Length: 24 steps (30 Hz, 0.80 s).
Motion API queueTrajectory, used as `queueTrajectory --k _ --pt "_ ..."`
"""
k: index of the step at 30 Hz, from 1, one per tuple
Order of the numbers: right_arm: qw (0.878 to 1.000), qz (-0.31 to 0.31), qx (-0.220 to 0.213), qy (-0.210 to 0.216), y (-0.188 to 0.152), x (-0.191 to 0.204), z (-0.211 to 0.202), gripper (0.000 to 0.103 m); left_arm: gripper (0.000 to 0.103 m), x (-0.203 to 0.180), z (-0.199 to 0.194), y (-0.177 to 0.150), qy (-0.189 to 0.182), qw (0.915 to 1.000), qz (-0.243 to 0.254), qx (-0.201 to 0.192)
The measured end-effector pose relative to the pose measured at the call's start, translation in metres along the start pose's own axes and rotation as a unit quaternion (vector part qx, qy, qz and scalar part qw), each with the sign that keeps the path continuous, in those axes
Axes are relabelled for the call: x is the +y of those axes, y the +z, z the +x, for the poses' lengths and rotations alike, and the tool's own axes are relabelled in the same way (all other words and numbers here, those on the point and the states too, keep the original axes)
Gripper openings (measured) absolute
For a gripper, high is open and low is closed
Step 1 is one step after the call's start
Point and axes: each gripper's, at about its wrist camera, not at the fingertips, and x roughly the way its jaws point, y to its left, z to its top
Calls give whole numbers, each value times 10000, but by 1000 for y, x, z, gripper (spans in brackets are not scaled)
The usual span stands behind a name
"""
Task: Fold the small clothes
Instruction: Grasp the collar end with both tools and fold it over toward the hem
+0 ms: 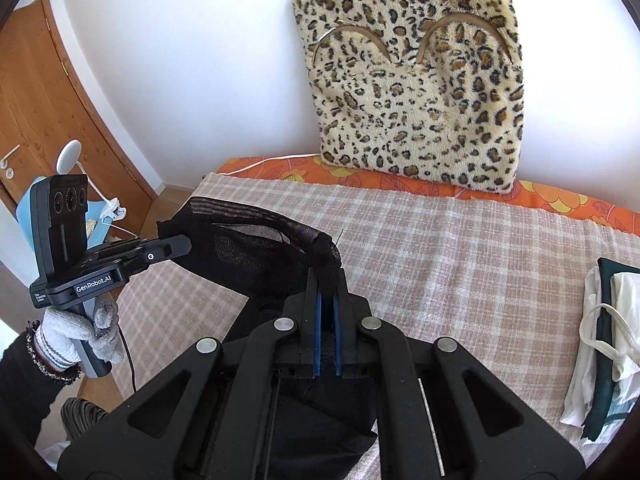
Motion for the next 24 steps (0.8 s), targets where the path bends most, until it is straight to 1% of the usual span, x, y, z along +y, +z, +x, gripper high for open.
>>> queueTrajectory --k 6,12,15,18,21,24 --pt "9998 -127 124 5 -49 21 -19 6 3 -8 -16 -51 -25 9997 113 202" --pt "9992 -210 348 -60 -107 30 -20 6 3 -11 -17 -98 34 9985 196 519" --pt "9988 -229 430 -69 -131 32 -17 6 3 -12 -19 -114 93 9980 282 564" --pt "9982 -364 448 -172 -151 34 -17 6 3 -9 -20 -125 155 9975 333 608" --pt "9970 -538 447 -333 -164 35 -17 6 3 -4 -22 -135 189 9970 325 683" --pt "9966 -635 378 -366 -173 34 -22 6 3 1 -27 -143 187 9966 351 718"
